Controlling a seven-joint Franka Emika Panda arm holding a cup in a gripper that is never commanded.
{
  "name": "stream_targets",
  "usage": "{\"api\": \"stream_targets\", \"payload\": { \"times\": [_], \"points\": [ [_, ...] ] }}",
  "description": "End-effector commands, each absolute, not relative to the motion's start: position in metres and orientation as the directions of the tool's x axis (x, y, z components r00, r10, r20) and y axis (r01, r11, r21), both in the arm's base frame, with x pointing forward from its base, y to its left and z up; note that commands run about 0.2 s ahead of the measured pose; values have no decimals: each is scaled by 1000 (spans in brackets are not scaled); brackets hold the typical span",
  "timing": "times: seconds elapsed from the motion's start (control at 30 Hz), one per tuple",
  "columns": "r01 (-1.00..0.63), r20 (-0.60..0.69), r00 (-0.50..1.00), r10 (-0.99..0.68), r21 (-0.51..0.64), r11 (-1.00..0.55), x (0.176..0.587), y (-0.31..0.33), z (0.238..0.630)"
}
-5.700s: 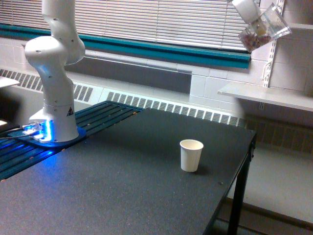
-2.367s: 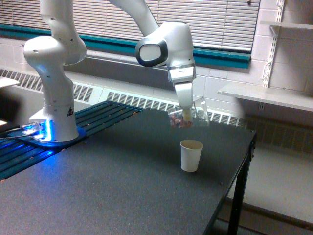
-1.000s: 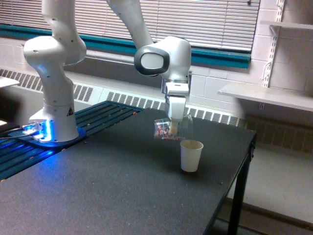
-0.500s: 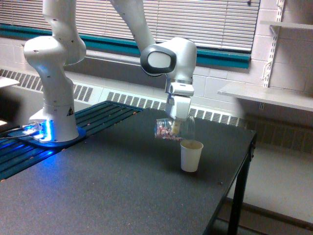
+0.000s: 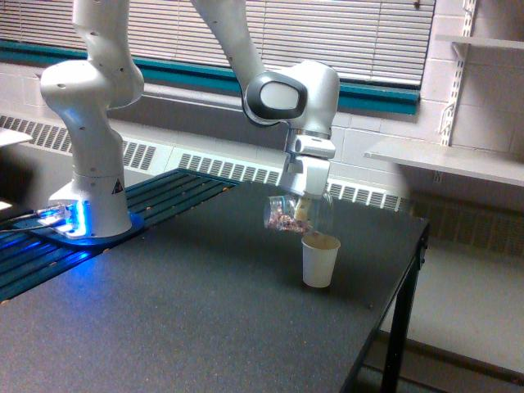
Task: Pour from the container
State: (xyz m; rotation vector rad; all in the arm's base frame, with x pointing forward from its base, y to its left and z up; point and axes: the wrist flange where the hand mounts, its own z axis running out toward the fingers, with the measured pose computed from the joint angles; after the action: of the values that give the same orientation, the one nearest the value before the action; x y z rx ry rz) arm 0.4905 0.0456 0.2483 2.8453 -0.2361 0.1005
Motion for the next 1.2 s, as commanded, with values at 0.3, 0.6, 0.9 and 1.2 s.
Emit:
{"api": "stream_targets", "payload": {
  "times": [0.3,0.6,0.9,1.2],
  "points": [
    [-174,87,984,-154,305,-936,491,40,249],
    [-172,85,985,-153,311,-935,491,40,251],
    [-149,74,988,-132,328,-933,494,43,252],
    [-130,65,991,-115,338,-932,497,47,253]
  ]
}}
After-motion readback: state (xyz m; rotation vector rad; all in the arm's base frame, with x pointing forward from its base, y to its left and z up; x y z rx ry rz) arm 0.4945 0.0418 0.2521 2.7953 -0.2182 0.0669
